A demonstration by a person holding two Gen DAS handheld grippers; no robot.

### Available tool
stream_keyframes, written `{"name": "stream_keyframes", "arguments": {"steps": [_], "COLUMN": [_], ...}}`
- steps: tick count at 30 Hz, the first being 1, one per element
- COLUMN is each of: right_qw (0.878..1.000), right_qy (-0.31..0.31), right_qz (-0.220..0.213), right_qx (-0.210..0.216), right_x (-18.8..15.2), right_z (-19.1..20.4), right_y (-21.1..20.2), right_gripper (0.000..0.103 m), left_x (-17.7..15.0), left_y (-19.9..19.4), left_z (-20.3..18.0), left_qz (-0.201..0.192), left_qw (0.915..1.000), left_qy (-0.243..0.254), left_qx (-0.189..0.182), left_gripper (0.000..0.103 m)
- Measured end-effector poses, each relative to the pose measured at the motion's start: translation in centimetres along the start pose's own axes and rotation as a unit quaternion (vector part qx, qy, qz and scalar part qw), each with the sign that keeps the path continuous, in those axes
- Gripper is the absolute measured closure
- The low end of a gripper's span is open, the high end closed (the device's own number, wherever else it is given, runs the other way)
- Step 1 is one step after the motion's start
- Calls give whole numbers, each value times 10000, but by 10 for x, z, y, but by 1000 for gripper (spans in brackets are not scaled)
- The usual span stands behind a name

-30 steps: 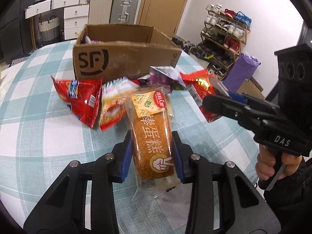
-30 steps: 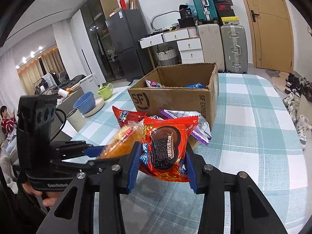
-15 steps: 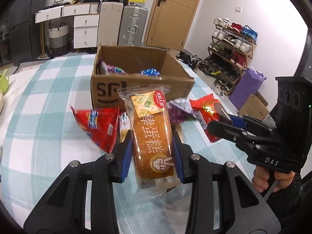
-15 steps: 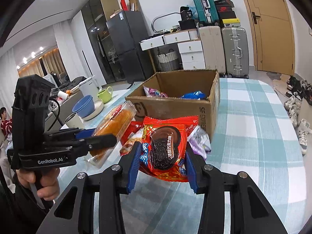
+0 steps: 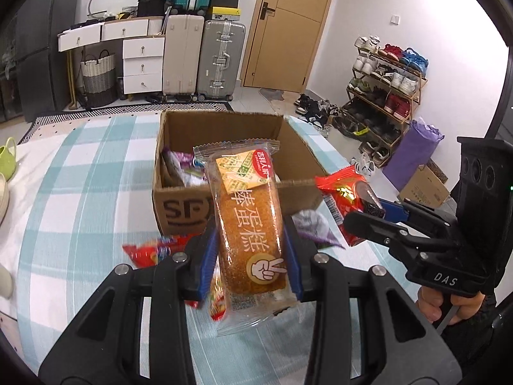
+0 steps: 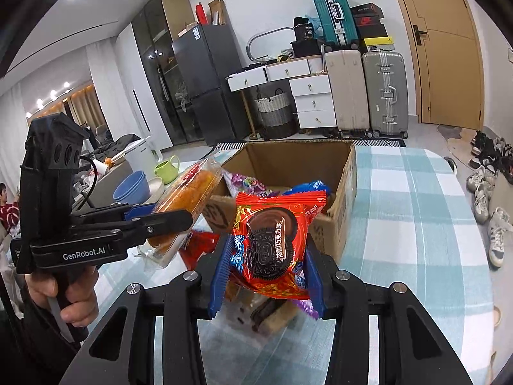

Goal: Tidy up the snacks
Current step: 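Carry both packs into the cardboard box and open both grippers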

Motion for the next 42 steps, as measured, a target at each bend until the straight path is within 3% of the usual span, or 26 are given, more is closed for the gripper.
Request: {"name": "stream_keyframes", "arguments": {"steps": [23,42], "right_qw": [10000,9992], "right_qy": [-7,-252], "right_qz": [-5,279], "right_qx": [-81,-165], "right_x": [55,78], "right_z": [-2,6], "right_y": [29,81], "right_gripper": [61,61], "left_x": [79,96], "left_y": [47,76], "left_z": [46,72], "left_qz": [19,160], "left_qw": [9999,9993], "left_qy": [-101,-50], "left_qx": [81,323], "left_gripper": [69,69]}}
Point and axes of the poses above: each gripper's, at about its wrist camera, not at the fingertips, and y roughly the way its jaws point, z to its left, x to its top, the point moved 2 cm from there along y, roughly the way its jaws point, and after that the axes turned 15 degrees about -x, right-handed, at the moved point
